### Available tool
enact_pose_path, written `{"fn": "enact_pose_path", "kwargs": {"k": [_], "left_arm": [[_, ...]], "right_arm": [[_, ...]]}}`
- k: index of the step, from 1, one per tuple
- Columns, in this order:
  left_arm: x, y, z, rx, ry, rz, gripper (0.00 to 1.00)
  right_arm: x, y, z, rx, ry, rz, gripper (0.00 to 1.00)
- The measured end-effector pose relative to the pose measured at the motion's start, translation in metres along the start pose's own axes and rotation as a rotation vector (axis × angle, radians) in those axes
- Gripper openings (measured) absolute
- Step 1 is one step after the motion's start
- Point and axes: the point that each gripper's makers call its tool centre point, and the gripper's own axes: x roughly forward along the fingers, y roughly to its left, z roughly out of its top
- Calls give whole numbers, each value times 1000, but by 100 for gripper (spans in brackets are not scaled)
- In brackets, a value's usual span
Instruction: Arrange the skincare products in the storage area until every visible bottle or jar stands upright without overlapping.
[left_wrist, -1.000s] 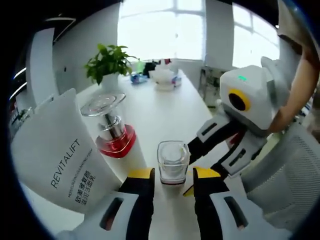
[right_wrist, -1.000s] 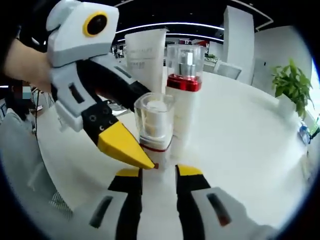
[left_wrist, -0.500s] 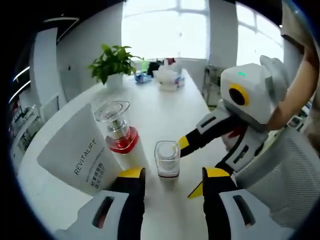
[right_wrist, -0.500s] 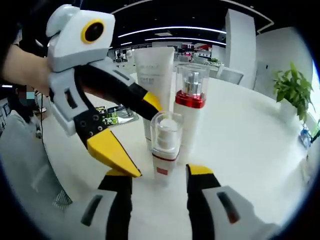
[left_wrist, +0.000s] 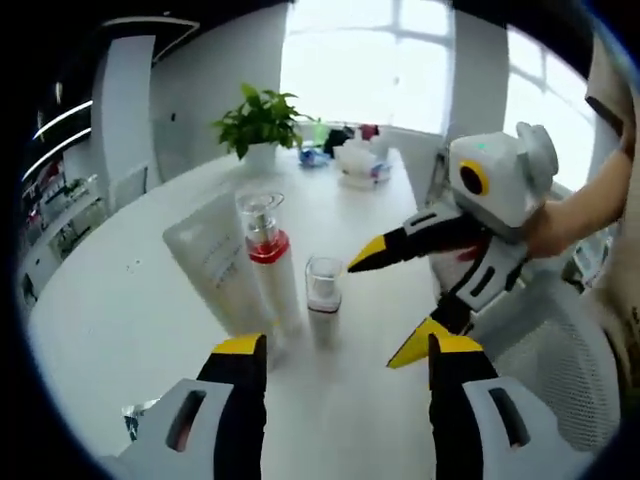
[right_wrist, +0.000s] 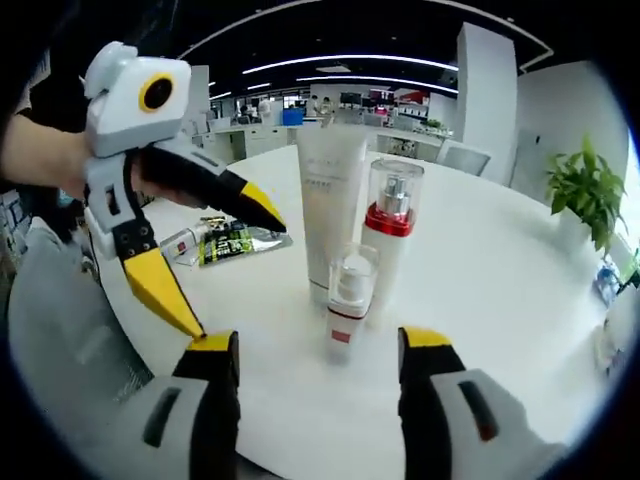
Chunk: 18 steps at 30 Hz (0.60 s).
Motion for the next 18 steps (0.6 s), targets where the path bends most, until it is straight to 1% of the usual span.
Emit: {"fn": "enact_pose_path", "kwargs": {"k": [2, 3, 5, 8, 13, 14, 16, 18], "left_arm": [[-10, -2, -6, -23, 0, 19, 70], [-16, -3, -12, -32, 7, 32, 72], [-23, -4, -19, -49, 12, 48, 73], [-40, -5, -32, -111, 12, 85, 76], [-66, -5, -47, -178, -7, 152, 82], [-71, -5, -50, -193, -9, 167, 83], [-84, -5, -56, -228, -25, 199, 85], [-95, -9, -61, -264, -48, 224, 86]], "right_arm": [[-2, 3, 2, 16, -8, 3, 71], [-3, 4, 3, 19, -10, 3, 72], [-5, 5, 4, 21, -11, 2, 73], [-8, 9, 6, 31, -16, 4, 75], [-12, 20, 10, 56, -18, 21, 77], [-13, 23, 13, 67, -29, 26, 78], [-14, 28, 16, 85, -44, 37, 79], [-15, 33, 17, 93, -44, 47, 80]]}}
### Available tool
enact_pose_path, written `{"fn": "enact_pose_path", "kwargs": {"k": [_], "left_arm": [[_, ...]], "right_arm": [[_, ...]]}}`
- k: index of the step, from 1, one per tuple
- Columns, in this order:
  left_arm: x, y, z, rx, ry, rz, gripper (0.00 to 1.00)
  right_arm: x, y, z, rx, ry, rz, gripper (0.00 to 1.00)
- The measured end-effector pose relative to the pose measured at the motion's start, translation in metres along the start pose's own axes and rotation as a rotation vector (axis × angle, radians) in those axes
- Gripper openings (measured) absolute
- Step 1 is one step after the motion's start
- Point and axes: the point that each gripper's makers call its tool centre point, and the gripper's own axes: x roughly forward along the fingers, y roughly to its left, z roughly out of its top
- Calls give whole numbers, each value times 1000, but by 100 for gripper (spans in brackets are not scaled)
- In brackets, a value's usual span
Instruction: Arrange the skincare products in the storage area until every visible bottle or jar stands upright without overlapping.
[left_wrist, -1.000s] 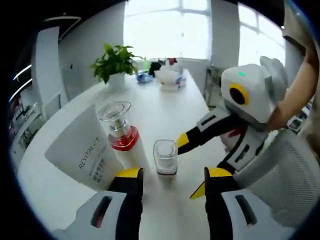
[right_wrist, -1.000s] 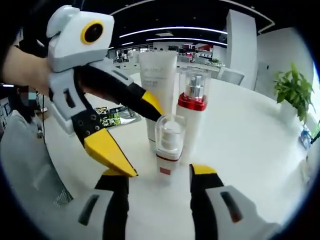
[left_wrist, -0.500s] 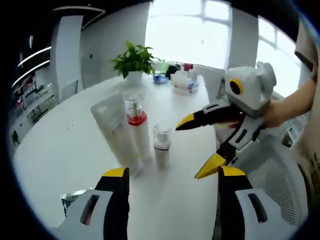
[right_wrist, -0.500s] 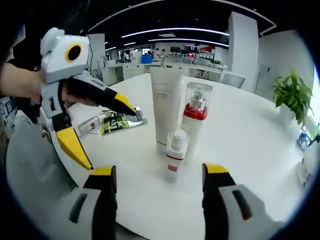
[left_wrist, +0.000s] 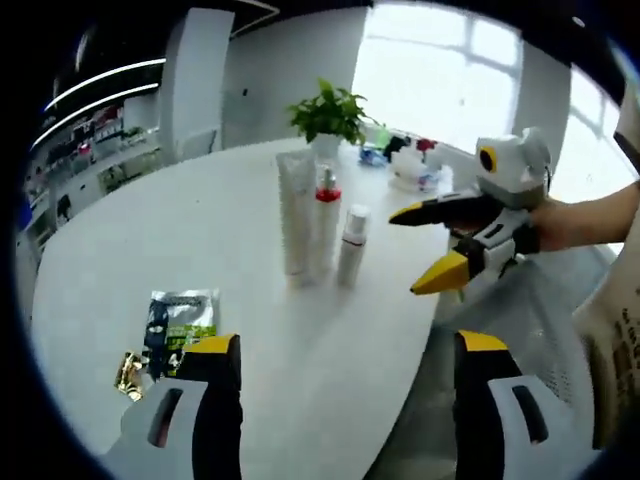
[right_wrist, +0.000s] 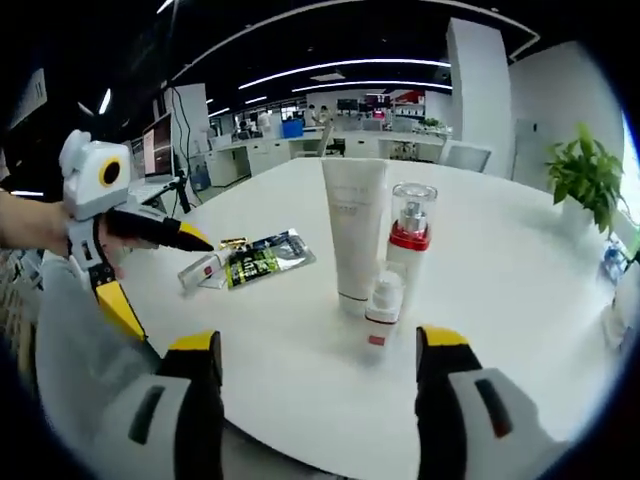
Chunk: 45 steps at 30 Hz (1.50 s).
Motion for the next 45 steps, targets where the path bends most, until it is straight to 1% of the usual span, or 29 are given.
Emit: {"fn": "enact_pose_path", "kwargs": {"k": [3, 4, 5, 9, 14, 20, 21, 22, 25, 28, 37, 42, 45], "left_arm": [[-16, -1, -13, -30, -3, 26, 89], [-17, -1, -15, -35, -3, 31, 90], [-22, -1, -20, -57, -3, 44, 91], [-36, 2, -30, -115, -25, 93, 94], [-54, 6, -41, -164, -36, 145, 97], [-71, 8, -53, -180, -42, 186, 97], [-74, 9, -57, -175, -30, 199, 97], [-75, 10, -57, -177, -22, 206, 97], [-77, 13, -50, -177, -53, 217, 97], [-78, 16, -54, -177, -35, 226, 97], [-76, 21, -57, -176, -20, 222, 97], [-74, 30, -61, -197, -13, 237, 96], [-74, 39, -67, -227, 15, 260, 94]], "right_arm": [[0, 5, -3, 2, 6, 8, 81], [0, 7, -4, 2, 9, 10, 81], [-1, 8, -5, 3, 9, 11, 82], [-4, 10, -7, 15, 12, 10, 83], [-6, 10, -13, 28, 23, 0, 83], [-9, 10, -15, 47, 20, -8, 82], [-9, 11, -15, 49, 19, -8, 82], [-9, 11, -16, 50, 19, -9, 82], [-8, 10, -18, 39, 20, -19, 81], [-9, 8, -16, 52, 12, -23, 81], [-9, 7, -17, 50, 13, -29, 81], [-8, 8, -18, 46, 22, -26, 79], [-5, 12, -20, 33, 35, -25, 79]]}}
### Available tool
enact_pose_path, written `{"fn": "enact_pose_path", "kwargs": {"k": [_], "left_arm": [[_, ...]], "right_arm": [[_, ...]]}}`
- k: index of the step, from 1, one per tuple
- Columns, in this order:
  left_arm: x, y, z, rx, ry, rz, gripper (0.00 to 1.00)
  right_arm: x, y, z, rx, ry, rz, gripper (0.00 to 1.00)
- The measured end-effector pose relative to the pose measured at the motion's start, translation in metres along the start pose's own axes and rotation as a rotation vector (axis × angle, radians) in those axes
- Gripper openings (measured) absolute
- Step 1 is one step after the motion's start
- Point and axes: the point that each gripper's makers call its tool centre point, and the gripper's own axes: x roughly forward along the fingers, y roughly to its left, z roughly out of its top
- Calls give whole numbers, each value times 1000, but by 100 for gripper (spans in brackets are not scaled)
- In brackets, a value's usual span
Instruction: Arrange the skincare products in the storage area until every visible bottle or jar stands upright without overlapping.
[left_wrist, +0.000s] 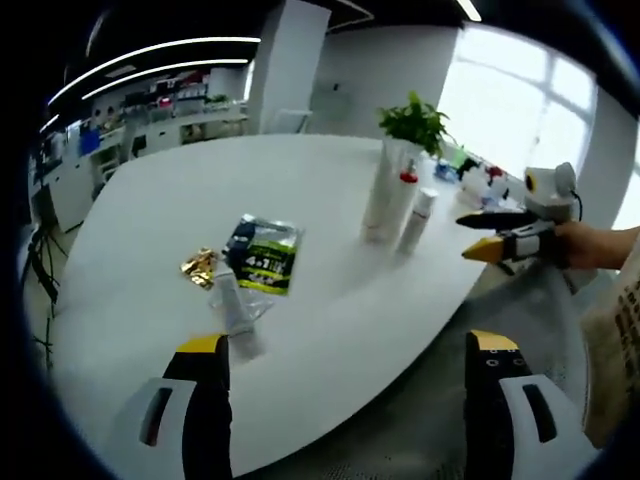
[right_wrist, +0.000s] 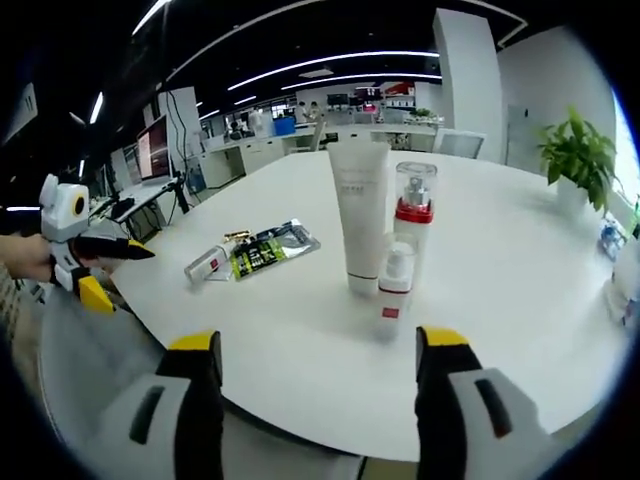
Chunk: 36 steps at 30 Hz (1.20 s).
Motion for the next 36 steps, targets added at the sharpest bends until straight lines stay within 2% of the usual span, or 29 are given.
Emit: {"fn": "enact_pose_path", "kwargs": {"k": [3, 8, 13, 18, 20, 29, 31, 34, 36], "left_arm": [[5, 10, -3, -42, 38, 18, 93], [18, 28, -3, -55, 75, 36, 91], [32, 50, -10, -77, 173, 50, 88], [43, 71, -10, -29, 248, 64, 83], [47, 76, -7, -20, 256, 64, 79], [74, 97, 2, 57, 360, 79, 62], [81, 101, 4, 67, 380, 82, 56], [86, 105, 5, 61, 415, 102, 42], [90, 107, 5, 55, 435, 112, 38]], "right_arm": [[2, 4, -1, -22, 8, 9, 78], [3, 9, -2, -57, 18, 25, 78], [3, 4, -3, -36, 18, 8, 78], [3, 3, -5, -28, 23, -3, 77], [2, 2, -6, -31, 26, -8, 77], [1, -7, -8, -20, 27, -57, 77], [0, -9, -7, -7, 21, -66, 77], [-1, -15, -7, 26, 13, -84, 76], [-2, -19, -7, 41, 4, -99, 76]]}}
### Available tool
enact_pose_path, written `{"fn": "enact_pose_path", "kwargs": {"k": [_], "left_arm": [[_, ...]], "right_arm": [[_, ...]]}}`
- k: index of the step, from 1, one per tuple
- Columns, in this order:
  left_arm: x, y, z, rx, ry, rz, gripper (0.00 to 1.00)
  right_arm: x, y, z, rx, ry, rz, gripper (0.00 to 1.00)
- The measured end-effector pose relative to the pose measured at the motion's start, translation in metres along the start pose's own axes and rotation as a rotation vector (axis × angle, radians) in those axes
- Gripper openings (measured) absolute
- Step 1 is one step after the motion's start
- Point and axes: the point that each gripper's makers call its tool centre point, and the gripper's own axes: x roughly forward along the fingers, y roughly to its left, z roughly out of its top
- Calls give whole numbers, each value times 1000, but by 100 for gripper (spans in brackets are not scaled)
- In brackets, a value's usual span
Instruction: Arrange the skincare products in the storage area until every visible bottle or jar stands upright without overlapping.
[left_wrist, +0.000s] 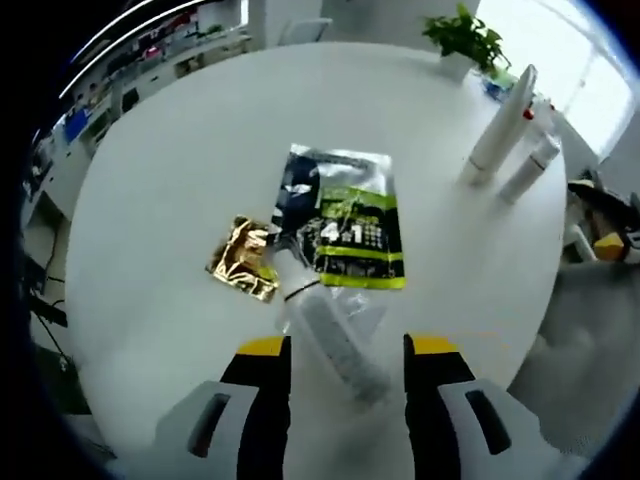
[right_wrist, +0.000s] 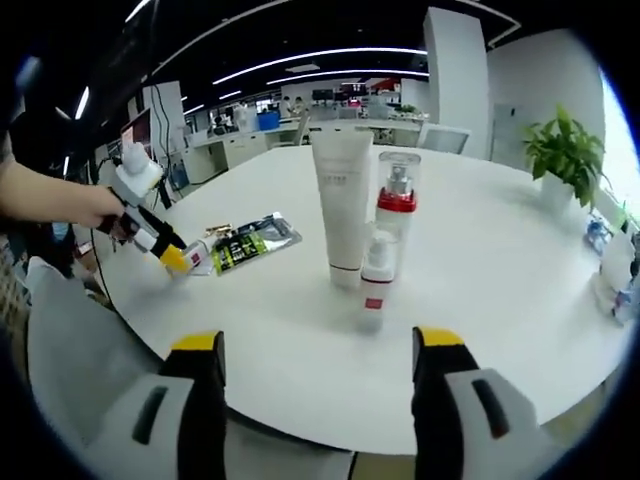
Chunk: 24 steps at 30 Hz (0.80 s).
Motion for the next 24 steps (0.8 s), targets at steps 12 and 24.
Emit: {"fn": "enact_pose_path", "kwargs": {"k": [12, 24], "left_arm": [[10, 6, -9, 20, 141, 59, 22], [10, 11, -8, -72, 135, 38, 16]], "right_arm": [[-2, -13, -5, 61, -15, -52, 72], [-1, -10, -6, 58, -9, -35, 70]]}}
